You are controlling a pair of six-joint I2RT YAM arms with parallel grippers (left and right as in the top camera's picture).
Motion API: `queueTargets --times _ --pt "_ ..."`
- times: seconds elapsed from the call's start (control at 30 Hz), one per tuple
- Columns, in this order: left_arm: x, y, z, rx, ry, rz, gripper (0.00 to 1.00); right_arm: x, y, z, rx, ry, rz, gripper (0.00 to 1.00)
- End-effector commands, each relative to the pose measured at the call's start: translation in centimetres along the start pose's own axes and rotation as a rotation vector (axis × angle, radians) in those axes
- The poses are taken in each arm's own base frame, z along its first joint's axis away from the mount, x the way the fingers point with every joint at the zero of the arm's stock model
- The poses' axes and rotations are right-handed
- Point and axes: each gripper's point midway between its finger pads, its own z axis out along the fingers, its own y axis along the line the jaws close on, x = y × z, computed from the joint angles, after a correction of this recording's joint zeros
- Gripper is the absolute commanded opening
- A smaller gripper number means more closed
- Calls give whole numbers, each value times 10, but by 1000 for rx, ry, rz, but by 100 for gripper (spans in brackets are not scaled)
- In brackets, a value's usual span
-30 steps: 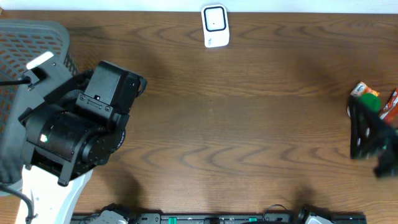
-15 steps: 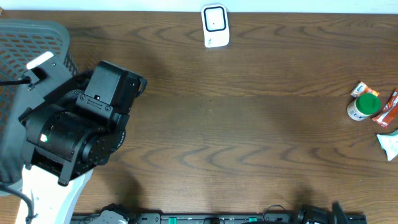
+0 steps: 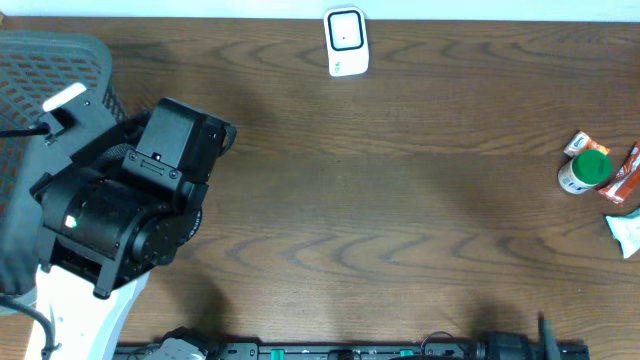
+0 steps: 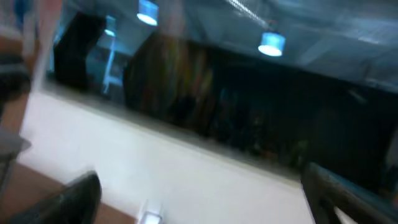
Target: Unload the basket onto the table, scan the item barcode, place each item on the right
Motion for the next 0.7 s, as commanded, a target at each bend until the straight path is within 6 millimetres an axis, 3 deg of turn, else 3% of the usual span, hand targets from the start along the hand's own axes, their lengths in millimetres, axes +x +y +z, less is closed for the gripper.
queueTargets --times 0.0,0.4,0.57,0.67 --pt "0 6 0 -19 4 10 98 42 3 13 -22 -27 7 99" --pt "0 6 0 -19 4 10 98 136 14 32 -25 -179 -5 99" --pt "0 6 0 -19 4 10 98 165 11 41 2 -162 3 99" --pt "0 6 0 -19 4 10 98 196 6 47 38 -105 25 99"
